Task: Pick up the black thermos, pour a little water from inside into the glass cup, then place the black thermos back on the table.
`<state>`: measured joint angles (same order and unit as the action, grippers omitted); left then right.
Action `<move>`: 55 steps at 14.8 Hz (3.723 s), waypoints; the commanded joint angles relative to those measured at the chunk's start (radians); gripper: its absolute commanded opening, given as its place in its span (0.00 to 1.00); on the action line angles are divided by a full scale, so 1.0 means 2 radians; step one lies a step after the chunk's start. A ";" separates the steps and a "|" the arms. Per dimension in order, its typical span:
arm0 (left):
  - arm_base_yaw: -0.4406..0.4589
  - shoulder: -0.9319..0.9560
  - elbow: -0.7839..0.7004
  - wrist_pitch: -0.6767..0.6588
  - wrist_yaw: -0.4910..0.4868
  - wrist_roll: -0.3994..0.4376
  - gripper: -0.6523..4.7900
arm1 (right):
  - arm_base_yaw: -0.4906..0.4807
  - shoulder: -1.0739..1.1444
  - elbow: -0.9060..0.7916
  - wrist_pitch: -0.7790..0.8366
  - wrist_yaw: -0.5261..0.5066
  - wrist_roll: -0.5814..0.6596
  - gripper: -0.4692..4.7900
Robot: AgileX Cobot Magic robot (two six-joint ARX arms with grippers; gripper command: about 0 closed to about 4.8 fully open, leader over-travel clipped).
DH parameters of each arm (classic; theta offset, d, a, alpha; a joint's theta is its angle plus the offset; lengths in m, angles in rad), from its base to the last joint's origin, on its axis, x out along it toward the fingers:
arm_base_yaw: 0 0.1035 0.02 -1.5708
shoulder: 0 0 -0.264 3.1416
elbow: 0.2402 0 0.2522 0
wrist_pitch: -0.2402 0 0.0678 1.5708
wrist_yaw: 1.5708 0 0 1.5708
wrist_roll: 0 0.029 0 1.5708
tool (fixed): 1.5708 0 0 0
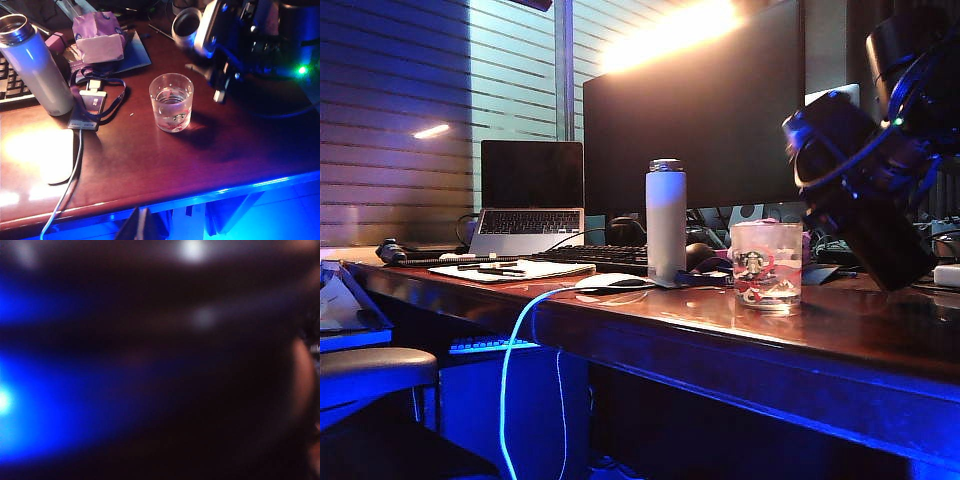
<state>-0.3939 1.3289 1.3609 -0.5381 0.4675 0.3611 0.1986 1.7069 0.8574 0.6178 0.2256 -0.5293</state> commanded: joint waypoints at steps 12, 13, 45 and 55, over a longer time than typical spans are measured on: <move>0.000 -0.001 0.002 0.004 0.002 -0.003 0.11 | 0.011 0.005 0.007 0.007 0.034 -0.146 0.11; 0.000 -0.001 0.002 0.004 0.002 -0.003 0.11 | 0.011 0.005 0.007 0.007 0.035 -0.148 0.11; 0.000 -0.001 0.002 0.004 0.002 -0.003 0.11 | 0.033 0.020 0.050 -0.007 0.111 -0.357 0.13; 0.000 -0.001 0.002 0.004 0.002 -0.003 0.11 | 0.033 0.020 0.050 -0.006 0.111 -0.380 0.19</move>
<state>-0.3939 1.3293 1.3609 -0.5381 0.4675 0.3611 0.2630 1.7596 0.9447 0.5339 0.4343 -1.2812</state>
